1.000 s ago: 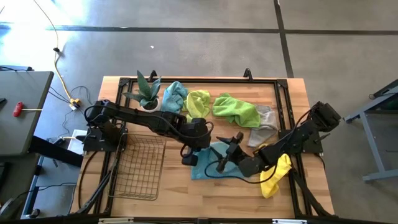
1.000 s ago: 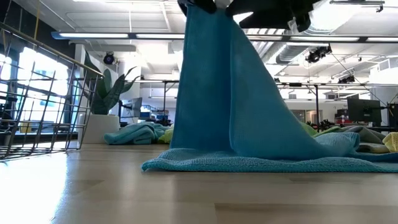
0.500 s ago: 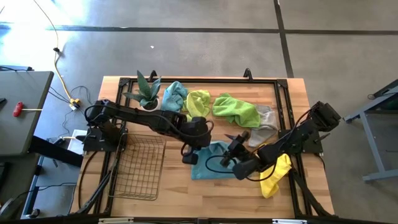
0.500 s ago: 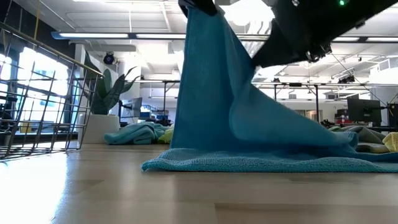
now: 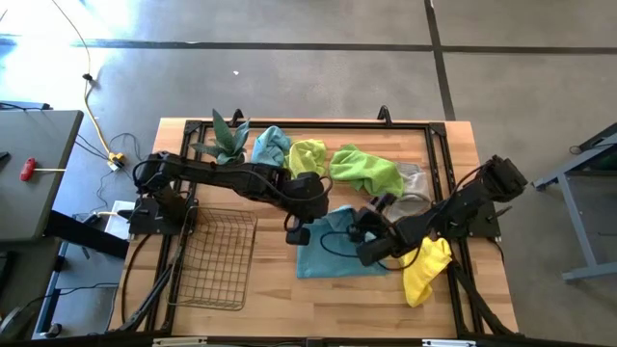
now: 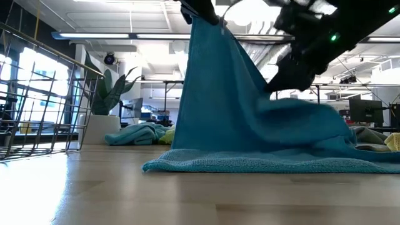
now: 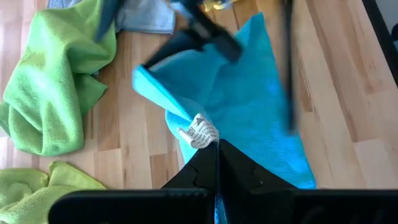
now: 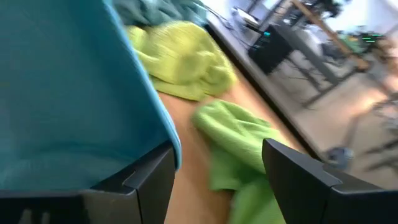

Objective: Fold microfiber towels
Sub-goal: Fold the bottom blue microfiber towel

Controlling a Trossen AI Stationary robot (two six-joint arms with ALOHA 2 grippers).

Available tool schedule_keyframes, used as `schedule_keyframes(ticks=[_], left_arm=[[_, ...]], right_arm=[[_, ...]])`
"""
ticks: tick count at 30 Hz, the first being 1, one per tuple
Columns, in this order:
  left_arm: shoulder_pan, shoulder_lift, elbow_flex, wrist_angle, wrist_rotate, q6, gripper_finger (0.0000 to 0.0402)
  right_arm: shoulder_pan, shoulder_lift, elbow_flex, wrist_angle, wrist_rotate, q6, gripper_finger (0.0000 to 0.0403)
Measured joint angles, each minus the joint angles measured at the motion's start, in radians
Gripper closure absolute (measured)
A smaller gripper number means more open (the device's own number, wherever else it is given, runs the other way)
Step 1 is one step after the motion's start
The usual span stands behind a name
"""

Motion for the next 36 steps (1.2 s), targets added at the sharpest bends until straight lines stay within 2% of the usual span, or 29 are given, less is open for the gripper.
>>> schedule_keyframes(ticks=[5,8,14,19,24,28,31,36], left_arm=[[0.016,0.0,0.0,0.0,0.0,0.0,0.0401],[0.028,-0.001,0.0,0.0,0.001,0.0,0.0401],[0.044,-0.002,0.0,-0.002,0.001,-0.001,0.0401],[0.035,-0.002,-0.012,-0.041,0.013,-0.047,0.0401],[-0.002,-0.002,-0.074,-0.083,0.092,-0.1,0.0401],[-0.044,-0.001,-0.135,-0.079,0.126,-0.112,0.0401],[-0.078,-0.001,-0.172,-0.053,0.104,-0.133,0.0401],[-0.128,-0.001,-0.224,-0.043,0.031,-0.154,0.0401]], right_arm=[[-0.077,0.0,0.0,-0.073,0.043,-0.074,0.0171],[-0.104,0.0,0.0,-0.072,0.028,-0.08,0.0171],[-0.075,0.0,0.028,-0.072,-0.245,-0.064,0.0171],[0.004,0.0,0.048,-0.076,-0.353,-0.088,0.0171],[0.076,0.0,0.072,-0.061,-0.33,-0.217,0.0172],[0.06,0.0,0.067,0.042,-0.308,-0.361,0.0189],[0.004,0.0,0.037,0.147,-0.389,-0.464,0.0209],[-0.099,0.0,0.006,0.309,-0.613,-0.576,0.0232]])
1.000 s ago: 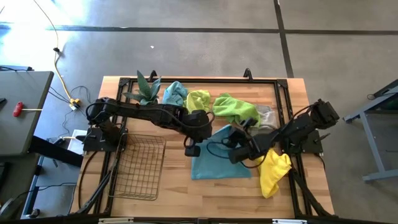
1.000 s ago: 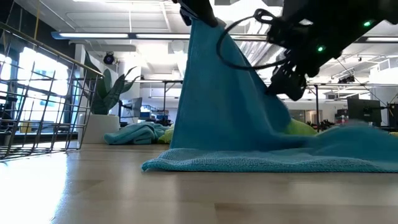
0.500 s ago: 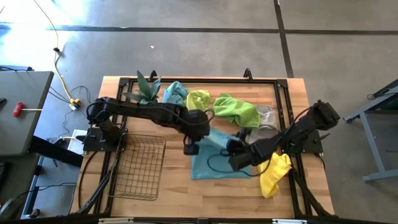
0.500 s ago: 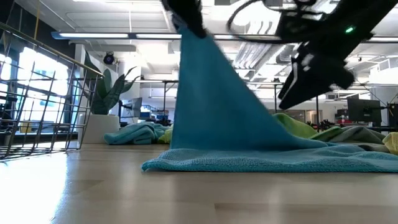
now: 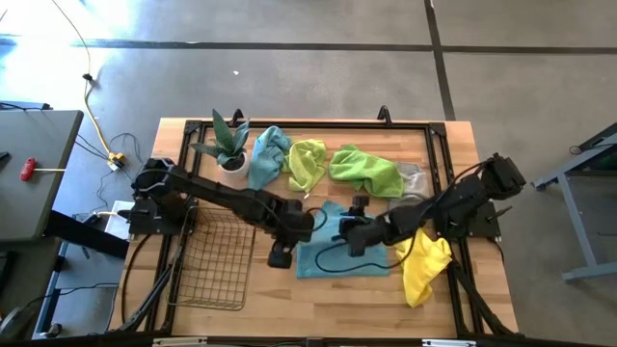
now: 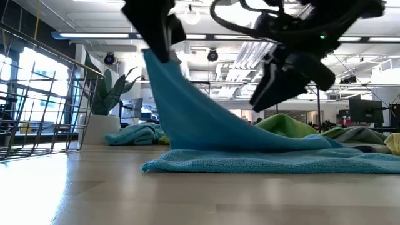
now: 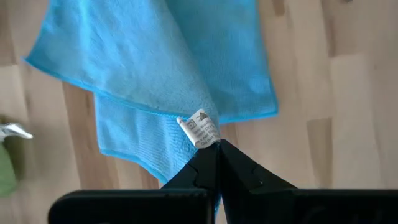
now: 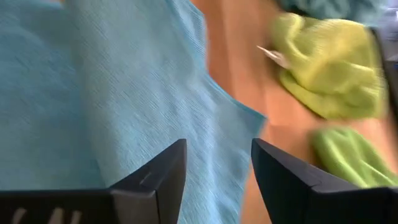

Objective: Fold microfiber towels
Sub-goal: Fold the bottom blue microfiber towel

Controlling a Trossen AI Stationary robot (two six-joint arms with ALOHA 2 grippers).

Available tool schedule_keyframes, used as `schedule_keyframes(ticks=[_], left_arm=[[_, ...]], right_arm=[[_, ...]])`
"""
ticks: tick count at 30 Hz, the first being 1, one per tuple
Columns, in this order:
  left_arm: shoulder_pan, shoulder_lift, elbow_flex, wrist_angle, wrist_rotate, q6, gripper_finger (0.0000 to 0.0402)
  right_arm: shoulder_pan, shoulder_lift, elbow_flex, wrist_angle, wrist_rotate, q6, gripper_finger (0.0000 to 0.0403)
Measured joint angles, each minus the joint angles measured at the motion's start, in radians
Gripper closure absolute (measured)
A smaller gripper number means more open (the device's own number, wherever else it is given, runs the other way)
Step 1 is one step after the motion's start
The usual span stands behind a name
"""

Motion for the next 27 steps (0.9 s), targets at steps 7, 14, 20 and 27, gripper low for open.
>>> schedule_keyframes(ticks=[7,14,20,27], left_arm=[[-0.054,0.0,-0.071,0.005,-0.008,-0.004,0.0401],[-0.087,0.0,-0.127,0.113,-0.009,-0.024,0.0401],[-0.098,0.003,-0.131,0.151,-0.046,-0.033,0.0401],[-0.101,0.003,-0.131,0.17,-0.05,-0.041,0.0401]], right_arm=[[-0.079,0.0,-0.001,0.232,-0.368,-0.194,0.0235],[-0.235,0.0,-0.001,0.19,-0.481,-0.299,0.0235],[-0.414,0.001,-0.001,0.191,-0.704,-0.309,0.0236],[-0.547,0.062,-0.001,0.21,-0.832,-0.31,0.0236]])
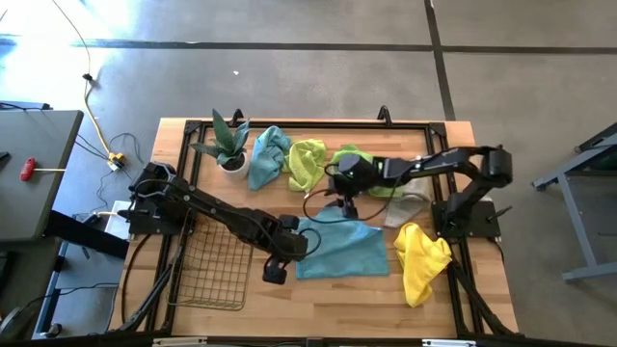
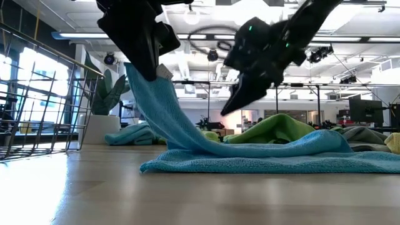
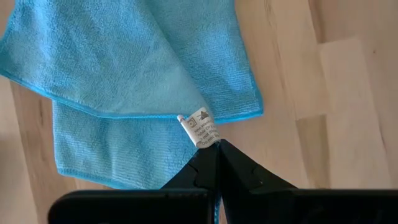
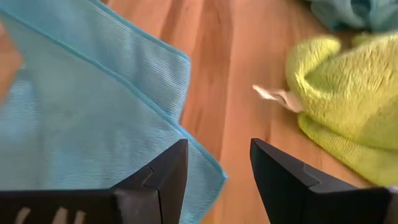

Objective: Fold microfiber towels
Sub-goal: Fold the bottom blue microfiber towel

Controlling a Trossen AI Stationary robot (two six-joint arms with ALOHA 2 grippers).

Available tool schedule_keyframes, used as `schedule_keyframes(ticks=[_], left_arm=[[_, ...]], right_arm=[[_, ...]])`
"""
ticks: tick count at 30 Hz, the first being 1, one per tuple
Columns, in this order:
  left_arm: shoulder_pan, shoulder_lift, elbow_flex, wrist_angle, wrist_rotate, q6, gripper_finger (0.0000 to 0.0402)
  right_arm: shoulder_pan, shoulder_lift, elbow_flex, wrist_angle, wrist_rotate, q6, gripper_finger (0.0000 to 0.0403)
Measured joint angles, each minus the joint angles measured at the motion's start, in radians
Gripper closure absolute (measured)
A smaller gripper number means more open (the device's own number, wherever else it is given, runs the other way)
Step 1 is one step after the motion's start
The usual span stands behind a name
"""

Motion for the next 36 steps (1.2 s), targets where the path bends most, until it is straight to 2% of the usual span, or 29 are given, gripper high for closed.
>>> schedule_keyframes(ticks=[4,11,16,27,31,36], left_arm=[[0.0,0.0,0.0,0.003,0.0,-0.006,0.0401],[0.0,0.0,0.0,0.011,0.0,-0.007,0.0401],[0.0,0.0,0.0,0.014,0.0,-0.007,0.0401],[0.0,0.0,0.0,0.017,0.0,-0.007,0.0401],[0.0,0.0,0.0,0.017,0.0,0.001,0.0401],[0.001,0.0,0.001,0.016,-0.001,0.004,0.0401]], right_arm=[[-0.028,0.089,0.0,0.03,-0.037,0.0,0.0236],[-0.068,0.155,0.004,0.079,-0.056,-0.041,0.0235],[-0.099,0.209,0.004,0.082,-0.191,-0.007,0.0235],[-0.087,0.257,0.008,0.105,-0.335,0.05,0.0236],[-0.08,0.257,0.008,0.081,-0.343,0.054,0.0255],[-0.068,0.257,0.008,0.071,-0.341,0.082,0.0305]])
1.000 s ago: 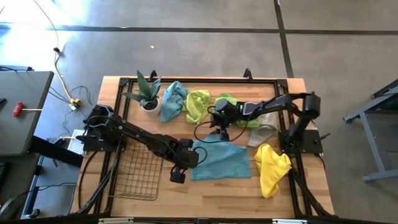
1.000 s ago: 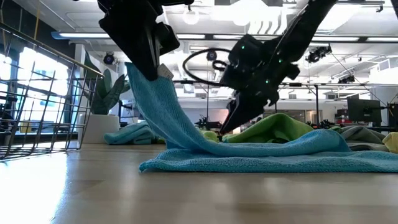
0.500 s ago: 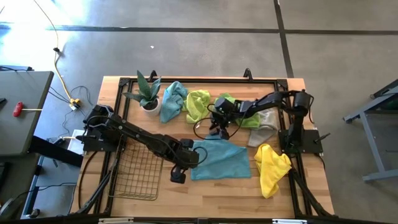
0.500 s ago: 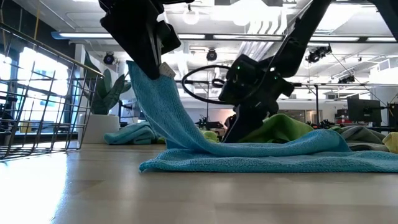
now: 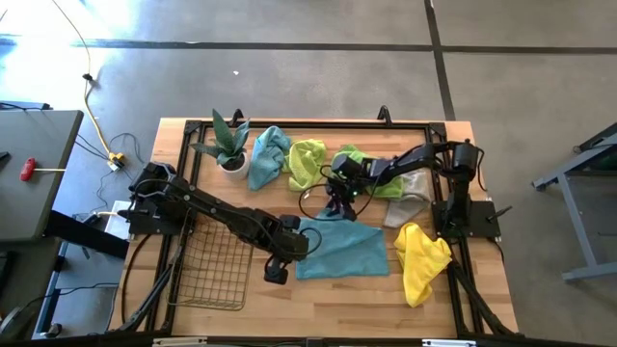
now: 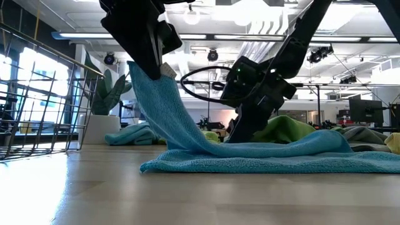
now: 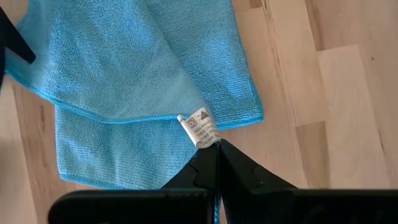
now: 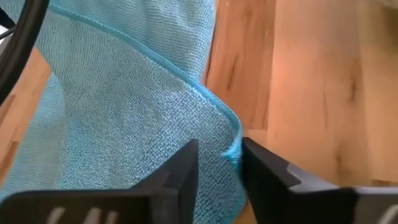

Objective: Fold microfiber towels
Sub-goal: Fold the bottom blue microfiber towel

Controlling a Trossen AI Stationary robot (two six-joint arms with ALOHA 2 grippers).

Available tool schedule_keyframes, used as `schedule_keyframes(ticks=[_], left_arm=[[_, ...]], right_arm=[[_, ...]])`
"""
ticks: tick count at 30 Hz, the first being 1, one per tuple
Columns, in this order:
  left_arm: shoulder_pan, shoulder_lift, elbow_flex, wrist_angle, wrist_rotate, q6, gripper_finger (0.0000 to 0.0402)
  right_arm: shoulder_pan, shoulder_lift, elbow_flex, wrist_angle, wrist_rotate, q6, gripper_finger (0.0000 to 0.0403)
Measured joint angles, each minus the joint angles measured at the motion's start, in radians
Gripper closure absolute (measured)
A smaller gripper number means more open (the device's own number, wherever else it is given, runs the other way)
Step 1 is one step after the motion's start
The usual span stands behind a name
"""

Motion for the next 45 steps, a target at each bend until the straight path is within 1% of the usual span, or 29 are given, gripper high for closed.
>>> schedule_keyframes(ticks=[6,7,11,14,20,23,28,31,35,41,45], left_arm=[[0.0,0.0,0.0,-0.001,-0.011,-0.001,0.0401],[0.0,0.0,0.0,-0.001,-0.011,-0.001,0.0401],[0.0,0.0,0.0,-0.003,-0.015,-0.004,0.0401],[0.0,0.0,0.0,-0.01,-0.059,-0.024,0.0401],[0.013,0.0,0.0,-0.043,-0.166,-0.044,0.0401],[0.031,0.0,0.009,-0.079,-0.183,-0.045,0.0401],[0.056,0.0,0.088,-0.196,-0.196,-0.041,0.0401],[0.063,0.0,0.16,-0.266,-0.22,-0.014,0.0401],[0.063,0.0,0.255,-0.348,-0.271,0.062,0.0401],[0.068,0.0,0.383,-0.39,-0.418,0.179,0.0401],[0.086,0.0,0.445,-0.406,-0.522,0.263,0.0401]], right_arm=[[0.003,0.0,-0.002,-0.014,-0.002,0.078,0.039],[0.003,-0.004,-0.002,-0.026,-0.003,0.087,0.0396],[0.007,-0.043,-0.006,-0.11,-0.01,0.102,0.0398],[0.02,-0.105,-0.006,-0.199,0.014,0.084,0.0401],[0.097,-0.283,-0.006,-0.421,0.188,0.078,0.0402],[0.151,-0.385,-0.006,-0.504,0.29,0.138,0.0402],[0.233,-0.557,-0.005,-0.601,0.459,0.246,0.0402],[0.271,-0.651,-0.005,-0.631,0.55,0.269,0.0403],[0.306,-0.767,-0.005,-0.635,0.666,0.249,0.0403],[0.325,-0.898,-0.003,-0.632,0.85,0.166,0.0403],[0.325,-0.956,-0.003,-0.621,0.955,0.07,0.0403]])
